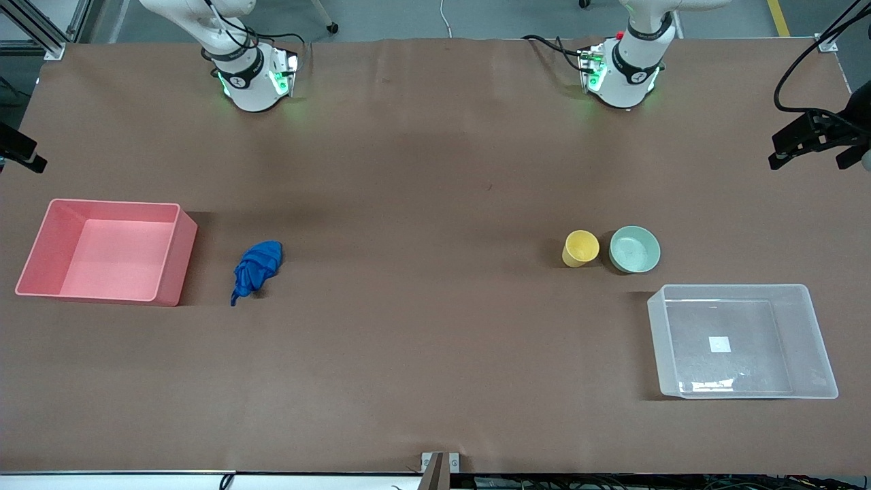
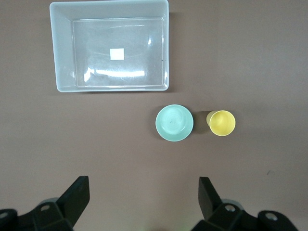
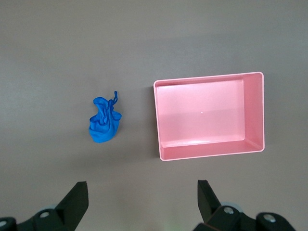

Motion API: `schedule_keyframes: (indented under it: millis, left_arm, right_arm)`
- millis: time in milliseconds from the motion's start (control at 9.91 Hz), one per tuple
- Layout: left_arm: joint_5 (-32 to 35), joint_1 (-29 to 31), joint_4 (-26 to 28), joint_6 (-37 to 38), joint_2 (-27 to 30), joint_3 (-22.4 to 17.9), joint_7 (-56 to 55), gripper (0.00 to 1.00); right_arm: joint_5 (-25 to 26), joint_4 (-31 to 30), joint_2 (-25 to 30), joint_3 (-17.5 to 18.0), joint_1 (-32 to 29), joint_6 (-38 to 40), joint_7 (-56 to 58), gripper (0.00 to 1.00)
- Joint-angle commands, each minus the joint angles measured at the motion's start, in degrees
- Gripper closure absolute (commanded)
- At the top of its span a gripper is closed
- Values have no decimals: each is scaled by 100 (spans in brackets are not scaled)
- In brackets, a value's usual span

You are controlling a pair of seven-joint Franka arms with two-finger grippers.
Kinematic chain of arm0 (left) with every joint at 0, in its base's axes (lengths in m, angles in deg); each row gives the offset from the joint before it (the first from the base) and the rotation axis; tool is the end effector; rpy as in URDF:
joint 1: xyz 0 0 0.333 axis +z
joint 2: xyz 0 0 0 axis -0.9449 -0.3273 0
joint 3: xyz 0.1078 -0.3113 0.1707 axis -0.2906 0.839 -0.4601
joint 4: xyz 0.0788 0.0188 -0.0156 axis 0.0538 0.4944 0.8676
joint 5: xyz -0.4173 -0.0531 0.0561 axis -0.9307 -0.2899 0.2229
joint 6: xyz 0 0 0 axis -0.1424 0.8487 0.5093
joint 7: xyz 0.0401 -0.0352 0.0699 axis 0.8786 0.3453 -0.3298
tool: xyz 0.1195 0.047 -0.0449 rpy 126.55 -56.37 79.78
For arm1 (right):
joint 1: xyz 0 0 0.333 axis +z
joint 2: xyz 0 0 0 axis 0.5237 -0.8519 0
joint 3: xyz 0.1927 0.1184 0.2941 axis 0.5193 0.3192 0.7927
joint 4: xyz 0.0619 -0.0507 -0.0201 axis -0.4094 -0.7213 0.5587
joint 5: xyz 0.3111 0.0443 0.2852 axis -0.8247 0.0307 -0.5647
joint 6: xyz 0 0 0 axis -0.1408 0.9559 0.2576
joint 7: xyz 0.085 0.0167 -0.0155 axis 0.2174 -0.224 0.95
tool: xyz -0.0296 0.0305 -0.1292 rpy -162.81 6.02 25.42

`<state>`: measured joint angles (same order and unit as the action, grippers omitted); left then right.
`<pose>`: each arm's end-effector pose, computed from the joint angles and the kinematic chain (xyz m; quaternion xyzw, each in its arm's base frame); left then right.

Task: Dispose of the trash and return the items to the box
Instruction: 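Reach the right gripper to the blue cloth while the left gripper reaches the bowl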

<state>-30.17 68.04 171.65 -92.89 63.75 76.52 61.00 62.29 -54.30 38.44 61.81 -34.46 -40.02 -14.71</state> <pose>0.5713 -0.0133 0.6901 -0.9998 0.0155 -0.0049 0.0103 0.5642 -0.0784 0.6996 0.9977 -0.0664 0.0021 0.0126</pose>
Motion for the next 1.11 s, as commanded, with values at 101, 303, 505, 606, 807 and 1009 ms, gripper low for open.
schedule_keyframes:
  millis: [101,303,505,606,807,1009]
  left_arm:
    - [-6,14,219,-6,36,6,91,0]
    - [-40,5,140,-6,-26,15,56,0]
    - [-49,14,166,-15,-35,15,65,0]
    - [-49,14,192,-41,-43,15,65,0]
    - [-41,5,751,-653,-44,15,39,0]
    - [-41,-4,1699,-1592,-52,15,48,0]
  right_arm:
    - [0,9,18,21,-28,24,-92,0]
    - [0,9,9,21,-19,16,-92,0]
    - [0,-95,-8,30,242,-28,-414,0]
    - [9,-444,-43,30,549,-272,-713,0]
    - [35,-1664,-61,30,1069,-1253,-1031,0]
    - [35,-2772,-489,30,1193,-2823,-1059,0]
